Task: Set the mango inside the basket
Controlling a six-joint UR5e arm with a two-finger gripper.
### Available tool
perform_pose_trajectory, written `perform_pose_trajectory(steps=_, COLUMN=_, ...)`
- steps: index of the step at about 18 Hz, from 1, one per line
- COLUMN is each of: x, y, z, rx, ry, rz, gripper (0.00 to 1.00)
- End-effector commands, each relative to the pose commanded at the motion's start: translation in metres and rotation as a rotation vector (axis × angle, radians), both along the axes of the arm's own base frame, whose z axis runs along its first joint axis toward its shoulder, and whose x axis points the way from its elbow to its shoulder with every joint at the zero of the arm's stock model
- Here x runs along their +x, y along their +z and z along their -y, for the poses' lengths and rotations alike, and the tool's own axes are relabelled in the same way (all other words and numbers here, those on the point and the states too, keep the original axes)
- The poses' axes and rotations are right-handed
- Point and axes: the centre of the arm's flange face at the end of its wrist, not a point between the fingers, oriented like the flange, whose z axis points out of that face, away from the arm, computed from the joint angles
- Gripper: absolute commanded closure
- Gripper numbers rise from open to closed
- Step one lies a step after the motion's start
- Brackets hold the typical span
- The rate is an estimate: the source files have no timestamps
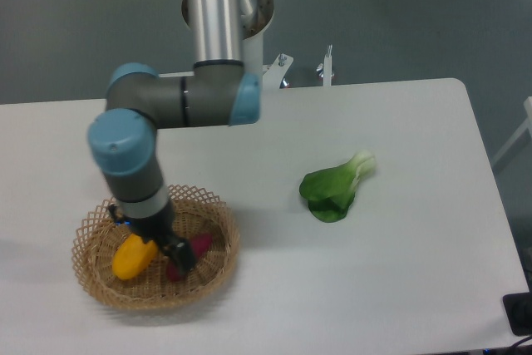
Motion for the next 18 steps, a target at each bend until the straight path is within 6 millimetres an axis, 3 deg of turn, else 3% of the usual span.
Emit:
perform_pose_trajectory(steps=6, x=-0.085, y=0.018, z=0.058, rx=-0.067, ry=-0.016, rz=-0.001, gripper=0.0)
perform_pose_trajectory(steps=18, x=-0.206, y=0.022, z=0.129, rx=-0.165, ry=-0.122, rz=0.02, gripper=0.0)
